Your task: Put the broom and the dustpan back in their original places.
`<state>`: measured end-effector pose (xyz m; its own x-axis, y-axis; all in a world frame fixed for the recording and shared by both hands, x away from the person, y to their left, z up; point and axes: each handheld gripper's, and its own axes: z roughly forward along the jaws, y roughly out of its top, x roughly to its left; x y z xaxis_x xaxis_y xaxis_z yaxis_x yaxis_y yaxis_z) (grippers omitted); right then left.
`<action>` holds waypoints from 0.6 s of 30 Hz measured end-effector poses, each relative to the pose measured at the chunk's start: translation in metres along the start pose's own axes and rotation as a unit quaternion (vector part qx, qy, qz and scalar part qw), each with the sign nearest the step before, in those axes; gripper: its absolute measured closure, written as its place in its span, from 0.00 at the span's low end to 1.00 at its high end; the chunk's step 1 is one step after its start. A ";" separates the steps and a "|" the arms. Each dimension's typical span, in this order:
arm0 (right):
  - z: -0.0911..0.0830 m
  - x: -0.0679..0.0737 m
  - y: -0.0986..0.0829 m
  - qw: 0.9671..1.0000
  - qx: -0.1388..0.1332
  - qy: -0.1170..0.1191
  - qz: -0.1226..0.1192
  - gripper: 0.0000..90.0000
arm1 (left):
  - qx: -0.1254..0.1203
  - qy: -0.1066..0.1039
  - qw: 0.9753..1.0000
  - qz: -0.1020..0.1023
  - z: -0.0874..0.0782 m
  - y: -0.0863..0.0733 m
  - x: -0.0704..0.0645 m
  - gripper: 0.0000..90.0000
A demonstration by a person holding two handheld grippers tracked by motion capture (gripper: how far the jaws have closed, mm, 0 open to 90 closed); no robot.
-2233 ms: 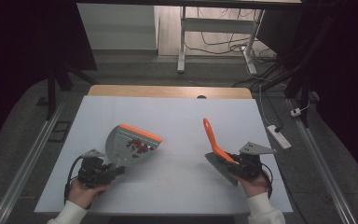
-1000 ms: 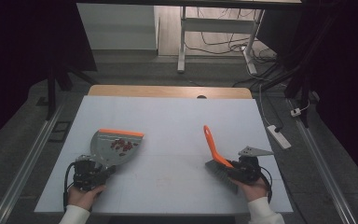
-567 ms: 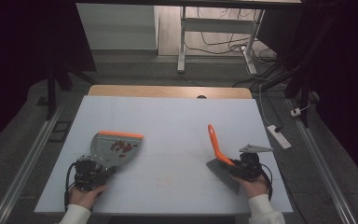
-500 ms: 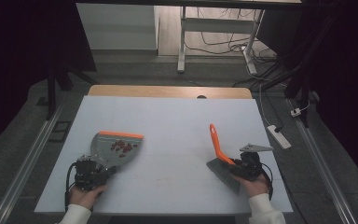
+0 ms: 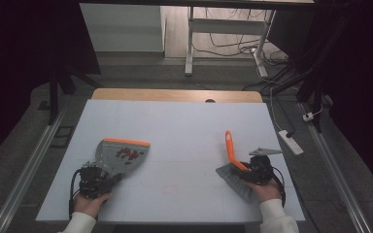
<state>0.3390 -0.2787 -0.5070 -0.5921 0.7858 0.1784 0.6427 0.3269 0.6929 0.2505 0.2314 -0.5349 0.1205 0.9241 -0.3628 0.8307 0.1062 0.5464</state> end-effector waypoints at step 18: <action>-0.005 -0.001 0.001 0.998 -0.011 -0.059 -0.011 0.51 | -0.023 0.019 0.999 0.015 -0.017 -0.002 -0.002 0.37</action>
<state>0.3377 -0.2814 -0.5031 -0.5428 0.8360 0.0803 0.6190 0.3337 0.7110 0.2388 0.2358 -0.5227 0.1233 0.9403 -0.3172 0.8006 0.0946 0.5917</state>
